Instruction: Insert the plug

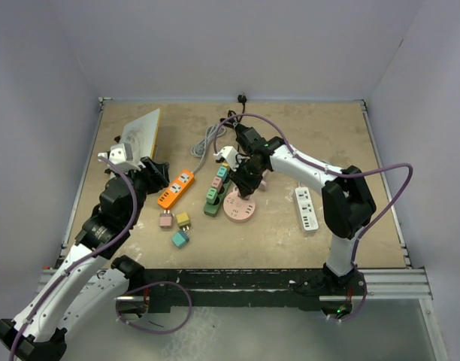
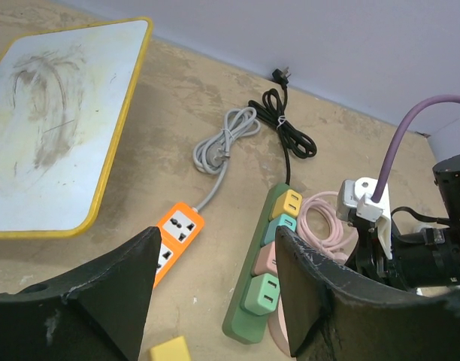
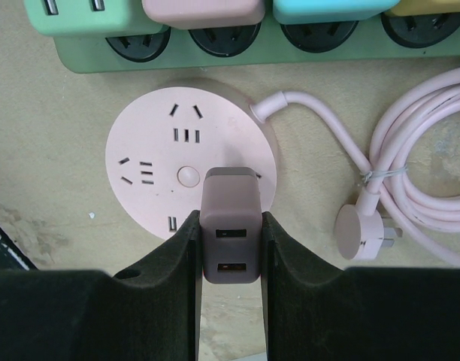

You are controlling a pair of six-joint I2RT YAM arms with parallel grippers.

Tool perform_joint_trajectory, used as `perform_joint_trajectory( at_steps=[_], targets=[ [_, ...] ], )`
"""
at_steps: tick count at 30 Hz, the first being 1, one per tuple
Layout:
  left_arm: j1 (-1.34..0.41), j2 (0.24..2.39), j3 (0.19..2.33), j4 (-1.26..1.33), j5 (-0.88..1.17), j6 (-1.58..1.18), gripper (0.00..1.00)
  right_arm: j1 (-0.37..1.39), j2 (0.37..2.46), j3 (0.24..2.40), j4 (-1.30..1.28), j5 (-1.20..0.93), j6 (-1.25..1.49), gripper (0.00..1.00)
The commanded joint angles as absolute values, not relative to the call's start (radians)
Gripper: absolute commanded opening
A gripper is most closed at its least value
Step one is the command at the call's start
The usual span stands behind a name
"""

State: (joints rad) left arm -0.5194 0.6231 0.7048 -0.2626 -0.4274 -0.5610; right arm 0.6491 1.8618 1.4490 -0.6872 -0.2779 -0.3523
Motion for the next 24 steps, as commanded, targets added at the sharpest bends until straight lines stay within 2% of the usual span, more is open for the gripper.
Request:
perform_joint_trajectory(
  at_steps=[1,24],
  targets=[
    [-0.518,0.626,0.696,-0.217,-0.437,-0.569,0.59,0.655,1.852,1.452,-0.649,-0.261,-0.367,0.00],
    [-0.518,0.642,0.693,-0.214,-0.419,-0.576,0.59,0.658,1.780,1.405,-0.655,-0.274,-0.322,0.00]
  ],
)
